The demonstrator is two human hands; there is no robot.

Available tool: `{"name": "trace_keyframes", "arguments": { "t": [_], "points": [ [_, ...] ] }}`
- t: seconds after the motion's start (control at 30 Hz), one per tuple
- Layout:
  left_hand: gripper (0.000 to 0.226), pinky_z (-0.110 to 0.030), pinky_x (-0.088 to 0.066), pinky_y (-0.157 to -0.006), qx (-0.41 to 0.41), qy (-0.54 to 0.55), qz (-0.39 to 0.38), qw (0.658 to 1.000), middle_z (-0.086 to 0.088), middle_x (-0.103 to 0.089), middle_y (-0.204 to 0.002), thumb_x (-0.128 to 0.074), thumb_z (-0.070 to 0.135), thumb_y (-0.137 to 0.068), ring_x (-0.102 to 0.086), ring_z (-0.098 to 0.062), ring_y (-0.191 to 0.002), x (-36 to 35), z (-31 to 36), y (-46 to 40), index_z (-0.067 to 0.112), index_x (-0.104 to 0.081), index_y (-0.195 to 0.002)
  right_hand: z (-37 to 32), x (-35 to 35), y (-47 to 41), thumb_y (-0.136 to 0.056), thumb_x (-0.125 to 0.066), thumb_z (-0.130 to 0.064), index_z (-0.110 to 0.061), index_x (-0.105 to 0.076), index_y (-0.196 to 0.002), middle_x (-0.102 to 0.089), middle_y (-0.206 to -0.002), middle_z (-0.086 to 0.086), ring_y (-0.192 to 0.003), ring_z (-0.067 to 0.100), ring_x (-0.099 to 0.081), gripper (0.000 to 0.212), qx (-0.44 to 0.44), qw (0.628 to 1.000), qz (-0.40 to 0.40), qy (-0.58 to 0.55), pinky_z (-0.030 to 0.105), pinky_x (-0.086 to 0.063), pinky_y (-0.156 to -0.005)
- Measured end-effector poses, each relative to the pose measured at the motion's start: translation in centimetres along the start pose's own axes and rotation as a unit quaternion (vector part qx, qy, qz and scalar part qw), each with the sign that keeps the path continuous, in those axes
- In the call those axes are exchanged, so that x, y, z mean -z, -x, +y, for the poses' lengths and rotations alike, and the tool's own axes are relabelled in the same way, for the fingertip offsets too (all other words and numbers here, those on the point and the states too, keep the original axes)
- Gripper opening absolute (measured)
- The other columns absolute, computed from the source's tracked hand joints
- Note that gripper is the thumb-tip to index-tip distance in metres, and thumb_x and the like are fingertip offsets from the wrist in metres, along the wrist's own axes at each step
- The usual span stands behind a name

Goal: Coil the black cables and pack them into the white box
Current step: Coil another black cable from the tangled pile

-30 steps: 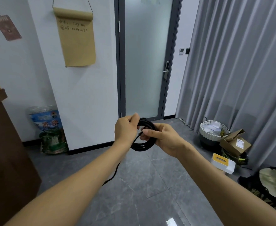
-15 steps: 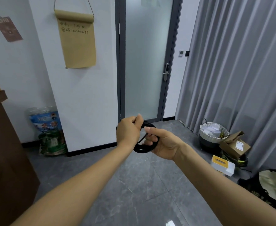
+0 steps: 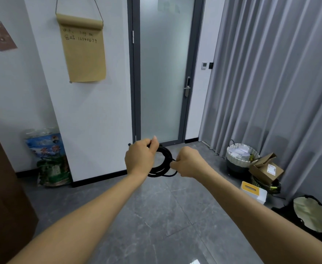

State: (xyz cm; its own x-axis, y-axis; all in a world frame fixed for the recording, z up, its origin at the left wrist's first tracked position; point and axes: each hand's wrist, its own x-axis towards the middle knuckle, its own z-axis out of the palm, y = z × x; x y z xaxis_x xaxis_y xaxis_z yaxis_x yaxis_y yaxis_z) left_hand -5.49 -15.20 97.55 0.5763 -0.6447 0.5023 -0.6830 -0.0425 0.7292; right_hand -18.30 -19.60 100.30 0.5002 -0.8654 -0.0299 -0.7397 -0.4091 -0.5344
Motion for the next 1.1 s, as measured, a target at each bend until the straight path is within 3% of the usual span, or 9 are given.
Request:
{"name": "trace_keyframes", "arguments": {
  "t": [0.13, 0.2, 0.3, 0.37, 0.43, 0.5, 0.77, 0.97, 1.1],
  "points": [
    [0.054, -0.030, -0.022, -0.047, 0.022, -0.013, 0.029, 0.999, 0.001, -0.032, -0.045, -0.044, 0.036, -0.097, -0.029, -0.018, -0.048, 0.9, -0.6, -0.5, 0.016, -0.031, -0.049, 0.1, 0.1, 0.4, -0.092, -0.056, -0.013, -0.004, -0.062, -0.074, -0.059, -0.066, 0.002, -0.058, 0.013, -0.050, 0.021, 0.040, 0.989, -0.045, -0.136, 0.025, -0.047, -0.058],
    [0.053, -0.031, -0.022, -0.048, 0.031, -0.011, 0.044, 0.998, 0.000, -0.033, -0.046, -0.044, 0.036, -0.097, -0.029, -0.018, -0.048, 1.2, -0.9, -0.9, 0.015, -0.033, -0.050, -0.1, 0.2, 0.7, -0.097, -0.048, -0.012, -0.006, -0.058, -0.075, -0.060, -0.068, 0.003, -0.062, 0.013, -0.056, 0.025, 0.019, 0.924, -0.097, -0.371, 0.024, -0.054, -0.068],
    [0.052, -0.031, -0.024, -0.049, 0.018, -0.019, 0.052, 0.998, -0.001, -0.035, -0.048, -0.043, 0.039, -0.097, -0.030, -0.019, -0.049, 1.5, -1.2, -1.5, 0.012, -0.036, -0.053, 0.2, 0.3, 0.3, -0.100, -0.040, -0.014, -0.007, -0.052, -0.074, -0.040, -0.051, -0.002, -0.046, 0.010, -0.039, 0.030, -0.038, 0.833, -0.140, -0.534, 0.020, -0.045, -0.048],
    [0.052, -0.030, -0.025, -0.049, 0.009, -0.023, 0.055, 0.998, -0.002, -0.037, -0.048, -0.043, 0.040, -0.097, -0.031, -0.020, -0.050, 1.7, -1.4, -1.8, 0.010, -0.038, -0.054, 0.4, 0.5, -0.1, -0.100, -0.041, -0.017, -0.007, -0.054, -0.075, -0.031, -0.049, -0.004, -0.043, 0.009, -0.029, 0.031, -0.023, 0.870, -0.133, -0.474, 0.018, -0.034, -0.041],
    [0.054, -0.030, -0.026, -0.050, 0.012, -0.014, 0.050, 0.999, -0.006, -0.042, -0.051, -0.043, 0.039, -0.097, -0.034, -0.021, -0.051, 1.8, -1.6, -1.8, 0.003, -0.047, -0.058, 0.7, 0.8, -0.3, -0.099, -0.045, -0.021, -0.011, -0.057, -0.071, -0.035, -0.052, -0.002, -0.047, 0.012, -0.032, 0.032, 0.044, 0.963, -0.080, -0.254, 0.020, -0.034, -0.046],
    [0.055, -0.030, -0.028, -0.052, 0.043, 0.035, 0.036, 0.998, -0.009, -0.045, -0.054, -0.043, 0.037, -0.097, -0.035, -0.020, -0.053, 1.9, -1.6, -1.7, -0.006, -0.053, -0.064, 1.0, 1.0, -0.8, -0.097, -0.048, -0.022, -0.017, -0.057, -0.066, -0.046, -0.055, -0.002, -0.053, 0.015, -0.040, 0.033, 0.111, 0.992, -0.002, -0.065, 0.023, -0.036, -0.052],
    [0.035, -0.017, -0.018, -0.037, 0.259, 0.412, -0.014, 0.874, 0.002, -0.039, -0.046, -0.046, 0.019, -0.092, -0.021, -0.008, -0.034, 2.2, 0.7, -1.2, 0.013, -0.041, -0.058, 1.9, -0.5, -1.7, -0.095, -0.051, -0.015, -0.003, -0.068, -0.088, -0.053, -0.086, 0.000, -0.071, 0.014, -0.049, 0.022, 0.242, 0.944, 0.208, -0.084, 0.020, -0.039, -0.065],
    [0.031, -0.017, -0.015, -0.035, 0.310, 0.468, -0.002, 0.827, 0.006, -0.034, -0.041, -0.042, 0.016, -0.089, -0.016, -0.008, -0.033, 1.9, 1.3, -1.1, 0.014, -0.039, -0.058, 0.9, -1.5, -1.8, -0.095, -0.052, -0.014, 0.002, -0.064, -0.079, -0.058, -0.076, 0.009, -0.074, 0.027, -0.057, 0.025, 0.222, 0.934, 0.222, -0.172, 0.040, -0.051, -0.072],
    [0.031, -0.017, -0.014, -0.035, 0.337, 0.488, -0.003, 0.805, 0.007, -0.035, -0.040, -0.042, 0.015, -0.087, -0.016, -0.007, -0.032, 1.5, 1.2, -0.7, 0.015, -0.037, -0.057, 1.2, -1.4, -2.1, -0.092, -0.051, -0.003, 0.004, -0.064, -0.078, -0.058, -0.076, 0.014, -0.069, 0.029, -0.054, 0.020, 0.224, 0.942, 0.245, -0.053, 0.040, -0.047, -0.065]
  ]
}}
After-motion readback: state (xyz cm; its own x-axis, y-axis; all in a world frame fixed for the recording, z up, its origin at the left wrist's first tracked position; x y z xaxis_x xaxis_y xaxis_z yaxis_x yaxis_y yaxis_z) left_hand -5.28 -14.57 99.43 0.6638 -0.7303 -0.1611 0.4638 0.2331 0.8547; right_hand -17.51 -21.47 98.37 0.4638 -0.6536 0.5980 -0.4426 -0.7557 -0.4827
